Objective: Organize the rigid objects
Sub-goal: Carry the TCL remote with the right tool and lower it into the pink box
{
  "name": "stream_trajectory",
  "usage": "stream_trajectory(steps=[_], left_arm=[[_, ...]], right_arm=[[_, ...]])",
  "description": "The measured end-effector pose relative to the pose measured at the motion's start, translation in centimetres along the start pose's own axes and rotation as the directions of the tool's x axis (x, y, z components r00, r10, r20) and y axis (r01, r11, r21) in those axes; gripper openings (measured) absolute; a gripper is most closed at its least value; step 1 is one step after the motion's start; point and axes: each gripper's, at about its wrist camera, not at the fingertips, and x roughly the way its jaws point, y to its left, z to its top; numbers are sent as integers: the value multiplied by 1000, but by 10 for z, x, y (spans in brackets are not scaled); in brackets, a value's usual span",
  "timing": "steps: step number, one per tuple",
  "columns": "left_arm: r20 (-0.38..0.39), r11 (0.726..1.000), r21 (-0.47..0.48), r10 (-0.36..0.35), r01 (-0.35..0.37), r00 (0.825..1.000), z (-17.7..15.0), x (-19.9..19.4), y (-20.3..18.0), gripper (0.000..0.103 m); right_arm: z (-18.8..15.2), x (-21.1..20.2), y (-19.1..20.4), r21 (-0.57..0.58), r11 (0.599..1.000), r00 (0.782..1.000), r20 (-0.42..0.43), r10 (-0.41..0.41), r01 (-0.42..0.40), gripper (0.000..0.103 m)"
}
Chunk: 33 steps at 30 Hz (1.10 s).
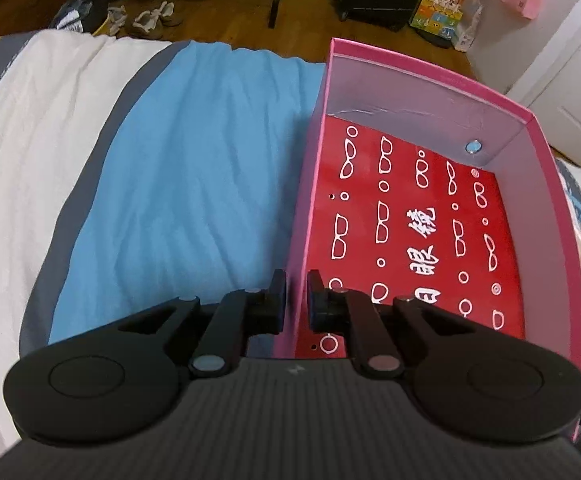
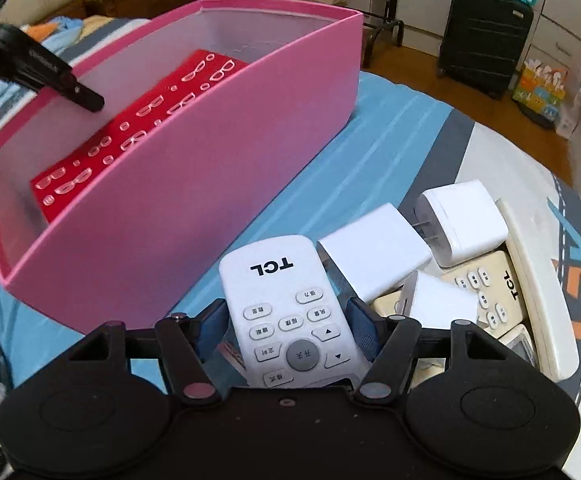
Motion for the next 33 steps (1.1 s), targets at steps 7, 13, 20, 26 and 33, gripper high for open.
stream_trajectory(steps=[7, 13, 20, 26, 33], left_arm=[[63, 999, 36, -8, 6, 998, -2, -13, 0, 4], [101, 999, 34, 10, -14, 995, -4, -24, -3, 3], [115, 999, 32, 34, -38, 993, -6, -26, -7, 3], [100, 1000, 11, 20, -21, 995, -4, -24, -2, 4], [100, 1000, -22, 14, -12, 995, -4, -22, 0, 4]], right_arm=[[0, -6, 7, 51, 998, 999, 33, -39, 37, 68], [-2, -21, 3, 100, 994, 993, 105, -58, 48, 66], [-4, -33, 3, 126, 990, 981, 172, -92, 71, 65], [-6, -49, 10, 134, 988, 966, 235, -110, 80, 64], [-8, -67, 16, 156, 982, 941, 304, -149, 105, 57]])
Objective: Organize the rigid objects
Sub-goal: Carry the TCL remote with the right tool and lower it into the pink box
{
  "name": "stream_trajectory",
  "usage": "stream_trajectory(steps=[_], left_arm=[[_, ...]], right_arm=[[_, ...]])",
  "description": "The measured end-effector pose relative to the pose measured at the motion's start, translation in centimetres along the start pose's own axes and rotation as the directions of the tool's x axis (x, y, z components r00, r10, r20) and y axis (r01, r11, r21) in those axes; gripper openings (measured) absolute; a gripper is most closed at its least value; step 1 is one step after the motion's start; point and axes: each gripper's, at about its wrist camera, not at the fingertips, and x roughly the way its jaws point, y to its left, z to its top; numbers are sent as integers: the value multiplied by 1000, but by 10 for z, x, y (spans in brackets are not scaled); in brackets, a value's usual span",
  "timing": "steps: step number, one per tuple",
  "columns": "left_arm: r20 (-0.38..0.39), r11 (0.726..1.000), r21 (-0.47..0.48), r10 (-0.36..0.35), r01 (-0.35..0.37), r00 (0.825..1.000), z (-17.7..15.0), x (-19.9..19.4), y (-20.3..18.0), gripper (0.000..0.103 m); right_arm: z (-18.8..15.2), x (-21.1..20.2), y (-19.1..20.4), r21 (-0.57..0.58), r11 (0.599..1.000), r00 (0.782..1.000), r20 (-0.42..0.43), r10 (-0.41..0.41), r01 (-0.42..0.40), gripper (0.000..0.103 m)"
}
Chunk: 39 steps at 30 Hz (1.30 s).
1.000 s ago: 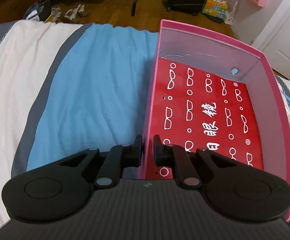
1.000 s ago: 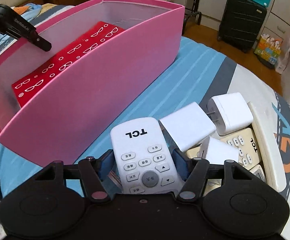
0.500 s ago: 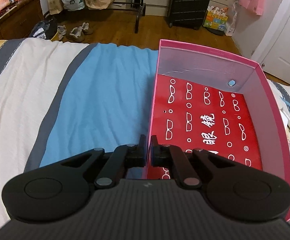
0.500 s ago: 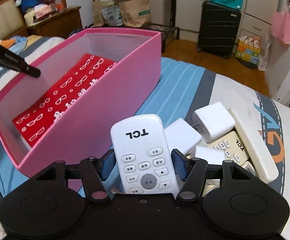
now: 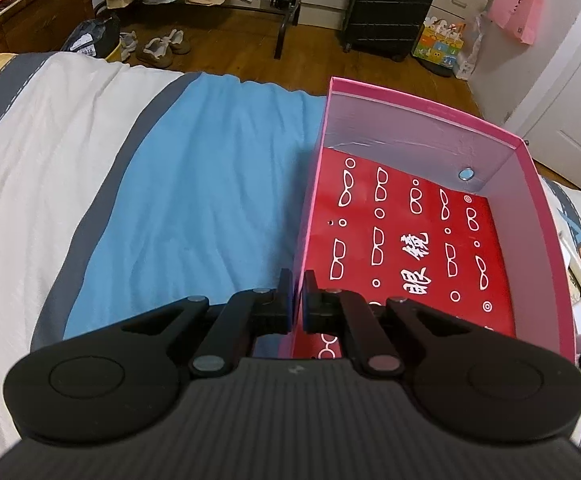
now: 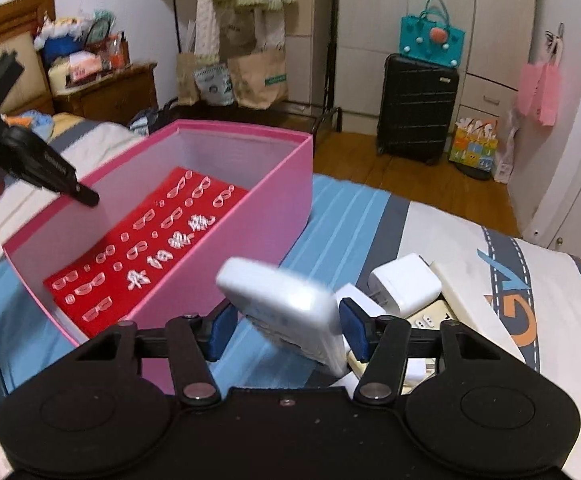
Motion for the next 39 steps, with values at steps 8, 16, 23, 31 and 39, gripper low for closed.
stream_trajectory(steps=[8, 16, 23, 31, 39], left_arm=[[12, 999, -32, -19, 19, 1000, -2, -1, 3, 4], [3, 999, -19, -33, 34, 999, 0, -2, 4, 4], [3, 999, -16, -51, 51, 999, -1, -1, 7, 5], [7, 998, -18, -62, 62, 998, -2, 0, 10, 5], [14, 998, -2, -68, 68, 998, -3, 1, 11, 4]], right_arm=[[10, -23, -1, 71, 997, 996, 88, 35, -41, 55], [57, -45, 1, 185, 955, 966, 157, 206, -233, 55], [95, 10, 39, 210, 908, 931, 36, 364, -363, 55], [105, 147, 58, 460, 826, 873, -188, 449, -326, 48], [119, 210, 73, 479, 821, 855, -238, 461, -309, 20]])
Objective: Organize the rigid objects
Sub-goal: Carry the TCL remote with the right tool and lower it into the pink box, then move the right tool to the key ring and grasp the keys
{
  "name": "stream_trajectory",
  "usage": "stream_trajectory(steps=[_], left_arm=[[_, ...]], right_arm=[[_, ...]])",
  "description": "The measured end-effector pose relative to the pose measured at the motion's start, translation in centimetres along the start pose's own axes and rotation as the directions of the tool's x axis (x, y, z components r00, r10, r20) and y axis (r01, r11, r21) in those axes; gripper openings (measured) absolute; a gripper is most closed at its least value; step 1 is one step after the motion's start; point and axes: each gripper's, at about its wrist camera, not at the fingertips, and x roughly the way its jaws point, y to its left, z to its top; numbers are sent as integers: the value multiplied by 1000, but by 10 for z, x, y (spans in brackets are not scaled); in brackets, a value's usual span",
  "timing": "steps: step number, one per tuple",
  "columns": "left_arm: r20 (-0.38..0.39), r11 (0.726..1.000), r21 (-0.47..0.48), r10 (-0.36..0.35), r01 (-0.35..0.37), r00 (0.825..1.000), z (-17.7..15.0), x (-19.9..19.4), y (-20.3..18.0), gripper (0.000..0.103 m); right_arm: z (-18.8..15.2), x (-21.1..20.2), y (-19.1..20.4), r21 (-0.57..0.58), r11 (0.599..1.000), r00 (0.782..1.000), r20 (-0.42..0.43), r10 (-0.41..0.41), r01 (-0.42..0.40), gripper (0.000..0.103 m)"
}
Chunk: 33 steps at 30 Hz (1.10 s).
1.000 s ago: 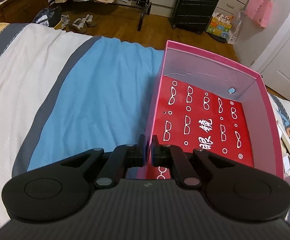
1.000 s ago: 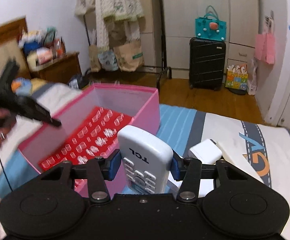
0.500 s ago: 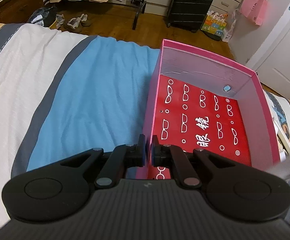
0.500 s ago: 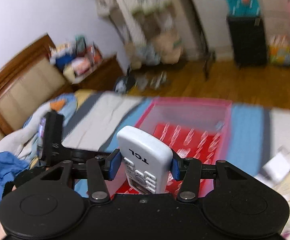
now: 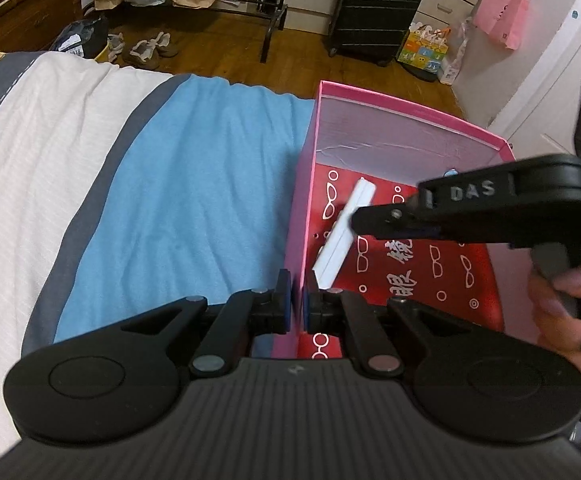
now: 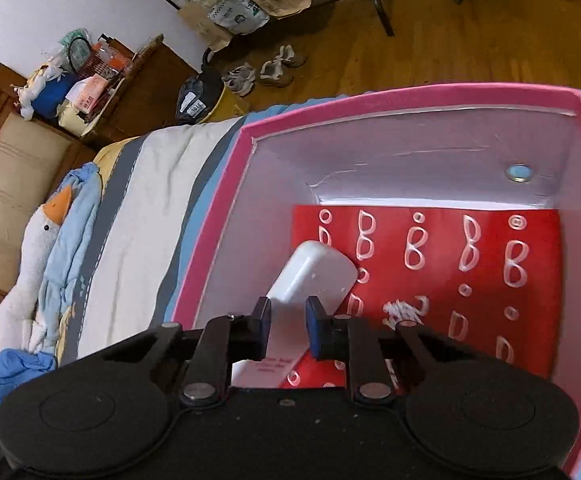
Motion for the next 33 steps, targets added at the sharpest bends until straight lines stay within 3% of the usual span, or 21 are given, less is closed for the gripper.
stream_trajectory(steps=[6, 11, 15, 19, 21, 22, 24, 25, 26, 28, 33], left_arm=[[3, 1000, 1, -3, 3, 1000, -1, -1, -1, 5], [7, 1000, 12, 10, -10, 1000, -2, -2, -4, 4], [6, 1000, 5, 10, -10, 1000, -1, -2, -4, 4], [11, 1000, 9, 13, -13, 1000, -2, -2, -4, 4], [11, 1000, 7, 11, -11, 1000, -1, -2, -4, 4], [11, 1000, 7, 11, -11, 1000, -2, -2, -4, 4], [14, 1000, 10, 8, -8, 1000, -2, -3, -4, 4], [15, 1000, 13, 8, -8, 1000, -3, -3, -4, 4], [15, 1000, 16, 9, -9, 1000, -3, -3, -4, 4], [12, 1000, 22, 13, -13, 1000, -3, -3, -5, 4], [5, 997, 66, 38, -38, 999, -2, -3, -12, 5]], right_arm=[[5, 2, 11, -114, 992, 998, 35, -47, 51, 20], [10, 3, 4, -112, 993, 999, 17, -41, 42, 20], [5, 2, 5, -150, 987, 998, 32, -47, 52, 29], [3, 3, 1, -143, 989, 999, 32, -34, 38, 31], [2, 2, 3, -153, 986, 997, 45, -57, 64, 41], [0, 0, 5, -171, 981, 995, 57, -80, 88, 40], [-8, -15, 16, -226, 950, 971, 157, -181, 214, 43], [-15, -26, 27, -291, 912, 947, 224, -229, 289, 43], [-21, -36, 34, -339, 887, 937, 259, -234, 315, 45], [-31, -59, 42, -389, 869, 937, 285, -203, 306, 50], [-57, -122, 35, -420, 857, 929, 331, -164, 300, 51]])
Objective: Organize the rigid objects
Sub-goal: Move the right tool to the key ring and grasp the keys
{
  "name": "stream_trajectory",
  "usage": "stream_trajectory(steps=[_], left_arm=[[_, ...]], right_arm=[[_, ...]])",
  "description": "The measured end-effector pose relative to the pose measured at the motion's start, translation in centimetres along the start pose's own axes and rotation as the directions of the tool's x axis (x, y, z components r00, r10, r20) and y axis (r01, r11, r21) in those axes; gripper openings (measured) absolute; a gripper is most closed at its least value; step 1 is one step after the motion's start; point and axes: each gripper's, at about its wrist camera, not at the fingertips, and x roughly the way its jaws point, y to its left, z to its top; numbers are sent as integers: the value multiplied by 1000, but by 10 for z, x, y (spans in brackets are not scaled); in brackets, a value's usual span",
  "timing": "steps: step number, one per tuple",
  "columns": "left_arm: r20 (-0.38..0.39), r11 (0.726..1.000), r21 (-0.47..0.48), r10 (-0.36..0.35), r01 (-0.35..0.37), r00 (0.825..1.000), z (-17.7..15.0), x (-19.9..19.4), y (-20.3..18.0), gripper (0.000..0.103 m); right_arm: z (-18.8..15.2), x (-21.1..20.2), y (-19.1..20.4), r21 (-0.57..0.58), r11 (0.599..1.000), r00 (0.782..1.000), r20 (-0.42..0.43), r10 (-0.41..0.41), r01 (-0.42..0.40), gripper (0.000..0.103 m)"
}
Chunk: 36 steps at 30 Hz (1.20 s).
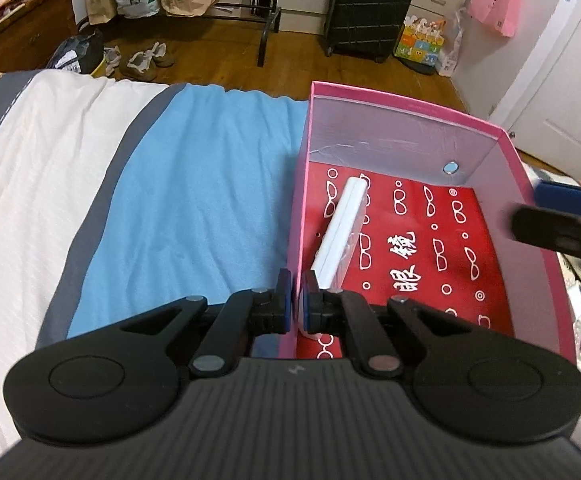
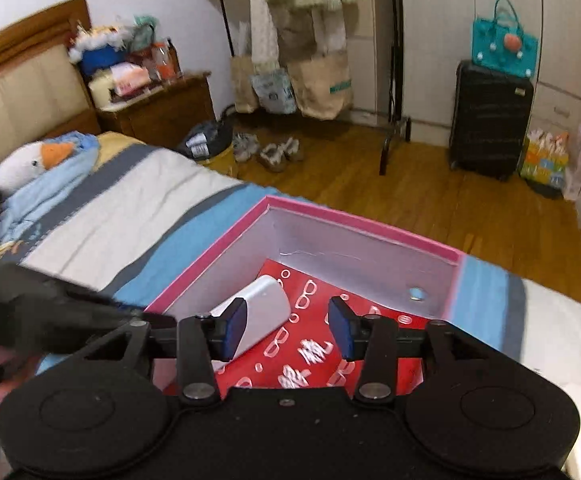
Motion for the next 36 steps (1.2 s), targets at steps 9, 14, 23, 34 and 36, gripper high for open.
stream_trajectory(steps=[9, 14, 23, 34, 36], left_arm=[[3, 1000, 25, 13, -13, 1000, 0, -3, -3, 5], [3, 1000, 13, -5, 5, 1000, 0, -6, 2, 5], [7, 1000, 27, 10, -10, 1000, 0, -6, -1, 5], [8, 999, 28, 15, -15, 1000, 0, -5, -2, 5], [8, 1000, 27, 15, -16, 1000, -1, -5, -2, 5]], right_arm=[[-53, -76, -35, -66, 995, 996, 39, 81, -79, 77], [-98, -78, -54, -122, 992, 997, -65, -31, 23, 79], [-156, -43, -59, -122, 991, 953, -287, -96, 63, 68], [-169, -48, -44, -193, 973, 953, -251, -172, 125, 0], [-166, -52, -47, -123, 984, 959, -236, -154, 128, 0]])
